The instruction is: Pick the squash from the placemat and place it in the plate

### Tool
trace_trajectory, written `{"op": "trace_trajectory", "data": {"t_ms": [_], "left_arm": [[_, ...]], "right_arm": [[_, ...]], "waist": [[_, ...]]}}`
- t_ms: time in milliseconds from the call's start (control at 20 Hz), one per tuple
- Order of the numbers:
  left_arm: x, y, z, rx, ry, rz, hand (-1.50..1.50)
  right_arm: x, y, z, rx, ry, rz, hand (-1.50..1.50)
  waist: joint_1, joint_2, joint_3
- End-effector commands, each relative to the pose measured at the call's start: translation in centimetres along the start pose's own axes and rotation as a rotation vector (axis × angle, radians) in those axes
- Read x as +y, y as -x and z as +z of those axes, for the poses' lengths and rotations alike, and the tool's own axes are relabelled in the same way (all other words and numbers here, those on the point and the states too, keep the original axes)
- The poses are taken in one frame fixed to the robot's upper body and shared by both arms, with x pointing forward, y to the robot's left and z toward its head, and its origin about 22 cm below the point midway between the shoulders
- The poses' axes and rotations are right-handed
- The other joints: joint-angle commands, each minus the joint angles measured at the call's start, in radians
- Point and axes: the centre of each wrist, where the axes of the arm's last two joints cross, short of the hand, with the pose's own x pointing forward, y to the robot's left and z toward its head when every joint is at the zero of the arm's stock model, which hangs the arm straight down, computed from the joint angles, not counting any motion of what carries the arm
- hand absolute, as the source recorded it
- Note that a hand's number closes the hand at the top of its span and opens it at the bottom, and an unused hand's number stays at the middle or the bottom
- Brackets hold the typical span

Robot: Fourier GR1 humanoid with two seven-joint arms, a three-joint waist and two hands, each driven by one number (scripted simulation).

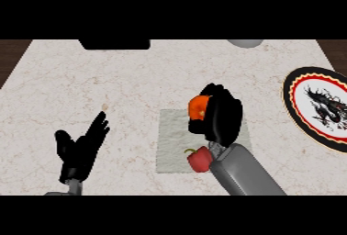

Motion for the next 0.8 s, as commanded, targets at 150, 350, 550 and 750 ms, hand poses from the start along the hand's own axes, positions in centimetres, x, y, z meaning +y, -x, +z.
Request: {"op": "trace_trajectory", "data": {"t_ms": [150, 350, 550, 750], "left_arm": [[0.8, 0.7, 0.1, 0.049, 0.003, 0.009, 0.0], [0.6, 1.2, 1.0, 0.047, 0.01, -0.006, 0.0], [1.2, 2.1, 1.3, 0.047, -0.011, -0.005, 0.0], [0.8, 1.0, -0.1, 0.048, -0.004, -0.001, 0.0]], "right_arm": [[-4.7, 0.2, -0.5, 0.139, 0.269, -0.213, 1.5], [-5.3, 4.2, -2.3, 0.192, 0.369, -0.273, 1.5], [-5.2, 6.4, -1.6, 0.258, 0.449, -0.39, 1.5], [-5.8, 12.4, -4.0, 0.234, 0.518, -0.322, 1.5]], "waist": [[-0.016, 0.0, -0.003], [-0.001, 0.005, -0.002], [0.002, 0.006, -0.002], [0.004, 0.008, -0.002]]}}
